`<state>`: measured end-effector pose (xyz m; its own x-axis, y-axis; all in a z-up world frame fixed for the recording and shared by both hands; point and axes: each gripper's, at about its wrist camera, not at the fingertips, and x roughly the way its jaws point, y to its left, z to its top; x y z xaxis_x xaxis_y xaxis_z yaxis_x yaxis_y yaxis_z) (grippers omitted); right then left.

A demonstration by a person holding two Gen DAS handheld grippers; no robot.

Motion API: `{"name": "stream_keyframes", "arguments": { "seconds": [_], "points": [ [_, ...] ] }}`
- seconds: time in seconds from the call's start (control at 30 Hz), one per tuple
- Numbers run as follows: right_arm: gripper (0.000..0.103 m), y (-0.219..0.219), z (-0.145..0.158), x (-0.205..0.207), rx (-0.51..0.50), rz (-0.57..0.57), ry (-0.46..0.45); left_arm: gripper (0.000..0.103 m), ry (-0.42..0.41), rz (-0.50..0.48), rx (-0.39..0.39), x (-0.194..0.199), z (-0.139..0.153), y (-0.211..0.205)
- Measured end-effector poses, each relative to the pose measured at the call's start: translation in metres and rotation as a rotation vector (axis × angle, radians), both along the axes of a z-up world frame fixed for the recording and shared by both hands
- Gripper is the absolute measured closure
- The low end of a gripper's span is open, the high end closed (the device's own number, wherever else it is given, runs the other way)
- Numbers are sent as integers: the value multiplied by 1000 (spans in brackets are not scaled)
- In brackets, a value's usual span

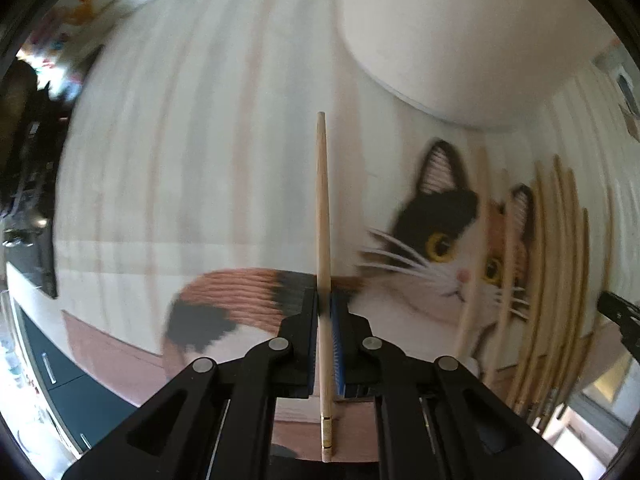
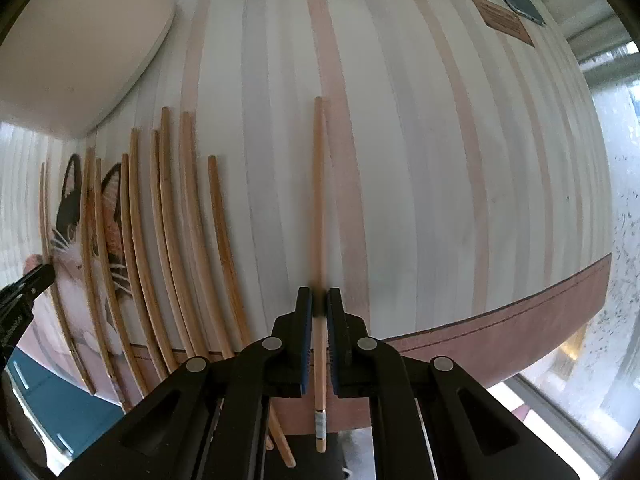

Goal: Organize utensils
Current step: 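Lift the left gripper's chopstick into the cream holder while the right gripper inserts its chopstick too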

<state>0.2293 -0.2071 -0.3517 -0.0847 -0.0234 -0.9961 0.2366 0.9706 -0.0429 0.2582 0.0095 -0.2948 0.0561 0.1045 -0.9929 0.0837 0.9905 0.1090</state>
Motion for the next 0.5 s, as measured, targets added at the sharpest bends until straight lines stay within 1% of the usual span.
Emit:
{"name": "stream_keyframes", "arguments": {
  "seconds": [0.07, 0.13, 0.2, 0.27, 0.33, 0.4, 0.43, 0.5],
  "points": [
    [96, -2, 4, 0, 6, -27, -18, 99, -55, 26, 28, 1, 13, 13],
    [96, -2, 19, 2, 2, -38, -66, 99, -121, 56, 54, 1, 33, 25],
    [96, 1, 34, 6, -4, -43, -112, 99, -217, 91, 83, 1, 63, 38],
    [96, 5, 51, 10, -3, -52, -160, 99, -290, 120, 87, 2, 91, 43],
    [96, 11, 75, 18, -8, -56, -224, 99, -374, 147, 93, 1, 120, 49],
    [96, 12, 99, 23, -15, -53, -282, 99, -470, 183, 79, -1, 155, 55],
    [96, -7, 123, 19, -17, -50, -310, 99, -499, 195, 68, 1, 166, 56],
    [96, -30, 164, 23, -4, -53, -388, 99, -575, 222, 32, 4, 200, 61]
  ]
}}
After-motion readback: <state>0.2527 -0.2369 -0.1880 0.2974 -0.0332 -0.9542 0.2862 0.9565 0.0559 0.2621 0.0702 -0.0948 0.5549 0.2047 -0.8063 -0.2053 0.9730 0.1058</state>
